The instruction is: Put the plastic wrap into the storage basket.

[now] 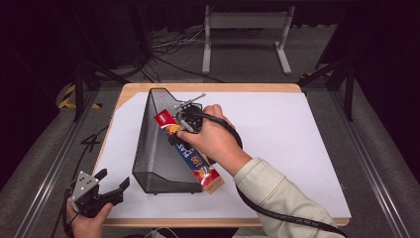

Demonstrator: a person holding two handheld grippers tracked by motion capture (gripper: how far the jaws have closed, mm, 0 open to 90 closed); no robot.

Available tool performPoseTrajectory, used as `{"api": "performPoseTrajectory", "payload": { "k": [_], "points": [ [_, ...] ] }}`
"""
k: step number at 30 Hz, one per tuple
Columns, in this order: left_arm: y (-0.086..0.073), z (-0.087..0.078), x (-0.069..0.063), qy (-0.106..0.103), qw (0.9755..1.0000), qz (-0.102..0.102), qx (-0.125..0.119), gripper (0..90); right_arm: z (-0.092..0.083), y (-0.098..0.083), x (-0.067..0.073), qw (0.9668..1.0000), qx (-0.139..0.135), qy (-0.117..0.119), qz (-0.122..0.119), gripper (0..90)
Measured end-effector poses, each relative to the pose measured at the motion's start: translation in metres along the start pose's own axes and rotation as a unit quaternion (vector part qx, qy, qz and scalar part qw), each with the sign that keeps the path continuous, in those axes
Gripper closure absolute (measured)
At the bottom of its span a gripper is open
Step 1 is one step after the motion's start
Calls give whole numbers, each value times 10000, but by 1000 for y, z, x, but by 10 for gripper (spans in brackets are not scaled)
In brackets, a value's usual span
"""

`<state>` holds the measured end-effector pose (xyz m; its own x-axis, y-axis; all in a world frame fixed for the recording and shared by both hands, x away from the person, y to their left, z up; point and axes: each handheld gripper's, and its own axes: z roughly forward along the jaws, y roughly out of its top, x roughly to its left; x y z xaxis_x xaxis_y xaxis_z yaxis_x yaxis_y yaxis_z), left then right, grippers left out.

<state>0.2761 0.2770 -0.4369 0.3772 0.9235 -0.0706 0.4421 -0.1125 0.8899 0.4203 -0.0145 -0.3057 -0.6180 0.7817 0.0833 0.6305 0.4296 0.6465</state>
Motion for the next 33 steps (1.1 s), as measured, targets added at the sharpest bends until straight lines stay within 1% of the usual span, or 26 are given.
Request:
{"api": "performPoseTrajectory", "payload": {
  "k": [2,4,5,6,9,12,16,18,22,25,26,27,30,33],
  "points": [
    [0,0,0,3,10000,15,-2,169,-7,0,-2,9999,-141,84,-13,185],
    [0,0,0,4,10000,19,-3,169,-10,-1,-3,9998,-156,130,0,185],
    [0,1,0,8,10000,11,-12,168,-16,-2,-4,9993,-273,250,13,185],
    [0,1,0,10,10000,13,-12,169,-19,-3,-5,9990,-342,295,-1,184],
    [1,2,0,2,10000,18,-4,169,-26,-5,-6,9979,-531,364,-65,176],
    [2,3,-1,-13,10000,31,-6,169,-30,-9,-7,9970,-617,449,-156,176],
    [2,4,-1,-14,10000,45,-5,169,-36,-16,-12,9949,-833,479,-302,176],
    [2,4,-1,-24,10000,53,-13,169,-41,-20,-17,9936,-962,479,-348,176],
    [3,4,-2,-17,10000,59,-7,169,-51,-27,-29,9922,-1082,425,-440,169],
    [3,4,-2,-12,10000,64,1,169,-60,-33,-39,9916,-1153,408,-412,168],
    [3,4,-2,-12,10000,64,1,169,-60,-33,-39,9916,-1153,408,-412,168],
    [3,4,-2,-13,10000,58,9,169,-66,-36,-47,9910,-1211,392,-404,163],
    [3,4,-2,-3,10000,81,8,169,-75,-42,-57,9898,-1290,375,-464,153],
    [3,4,-2,5,10000,66,12,169,-85,-48,-67,9905,-1258,357,-433,144]
  ]
}}
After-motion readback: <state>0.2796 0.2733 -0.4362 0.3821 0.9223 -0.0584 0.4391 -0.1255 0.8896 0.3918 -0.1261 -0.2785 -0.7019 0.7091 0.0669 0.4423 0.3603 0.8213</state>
